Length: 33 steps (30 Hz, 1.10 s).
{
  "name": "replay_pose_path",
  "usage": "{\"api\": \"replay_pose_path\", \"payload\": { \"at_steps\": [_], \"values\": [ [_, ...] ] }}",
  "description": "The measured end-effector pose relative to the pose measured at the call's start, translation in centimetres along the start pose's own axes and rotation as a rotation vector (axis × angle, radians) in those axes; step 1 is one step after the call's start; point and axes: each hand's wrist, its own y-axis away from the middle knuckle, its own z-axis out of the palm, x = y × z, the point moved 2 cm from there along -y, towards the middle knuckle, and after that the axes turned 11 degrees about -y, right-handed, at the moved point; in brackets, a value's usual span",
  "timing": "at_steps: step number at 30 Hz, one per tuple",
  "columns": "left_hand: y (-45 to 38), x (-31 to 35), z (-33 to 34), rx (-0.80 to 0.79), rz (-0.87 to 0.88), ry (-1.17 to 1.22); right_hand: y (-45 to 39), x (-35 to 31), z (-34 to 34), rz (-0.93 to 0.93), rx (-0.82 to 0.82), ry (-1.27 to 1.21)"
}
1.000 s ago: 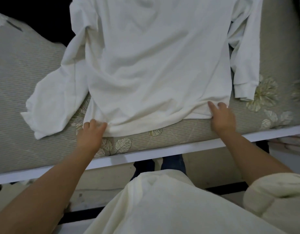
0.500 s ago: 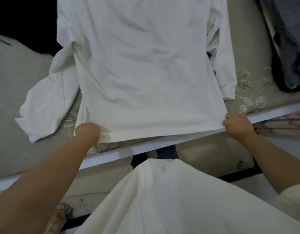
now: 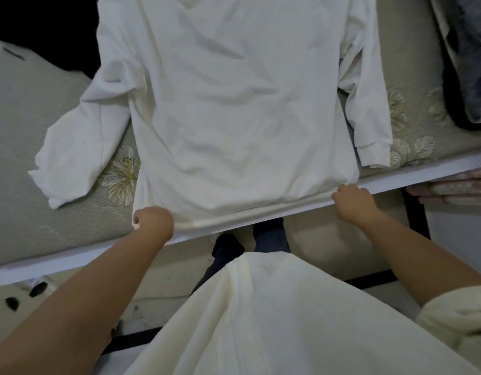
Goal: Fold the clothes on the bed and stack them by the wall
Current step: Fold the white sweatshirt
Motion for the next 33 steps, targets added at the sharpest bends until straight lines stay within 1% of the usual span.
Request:
{"api": "replay_pose_path", "payload": {
  "at_steps": [2, 6, 9, 11, 13, 16, 21, 23, 29, 33],
  "values": [
    [-0.1, 0.2, -1.4, 0.099, 0.026, 0.009, -0.6, -1.5, -1.9, -0.050, 0.069, -0.078],
    [-0.5, 0.6, -5.2, 0.337, 0.090, 0.125, -1.9, -3.3, -6.6, -0.130, 0.219, -0.269],
    [-1.0, 1.2, -9.0, 0.452, 0.126, 0.236, -3.2, -2.7, -10.4, -0.125, 0.335, -0.383],
    [-1.6, 1.3, -11.9, 0.497, 0.120, 0.300, -4.4, -1.3, -13.0, -0.101, 0.407, -0.450],
    [-2.5, 0.8, -15.0, 0.521, 0.099, 0.350, -5.8, 0.4, -15.5, -0.105, 0.460, -0.487],
    [-4.0, -0.9, -19.8, 0.540, 0.034, 0.423, -8.3, 2.8, -19.9, -0.144, 0.484, -0.508],
    [-6.9, -5.2, -26.7, 0.556, -0.120, 0.542, -13.7, 5.0, -27.3, -0.206, 0.535, -0.452],
    [-8.2, -7.2, -28.4, 0.566, -0.176, 0.585, -15.8, 4.8, -30.0, -0.220, 0.553, -0.443],
    [-12.7, -13.7, -30.7, 0.569, -0.315, 0.604, -21.9, 1.6, -35.8, -0.277, 0.561, -0.460],
    [-15.7, -16.9, -32.0, 0.589, -0.350, 0.589, -24.9, -0.5, -38.5, -0.269, 0.564, -0.474]
  ]
}}
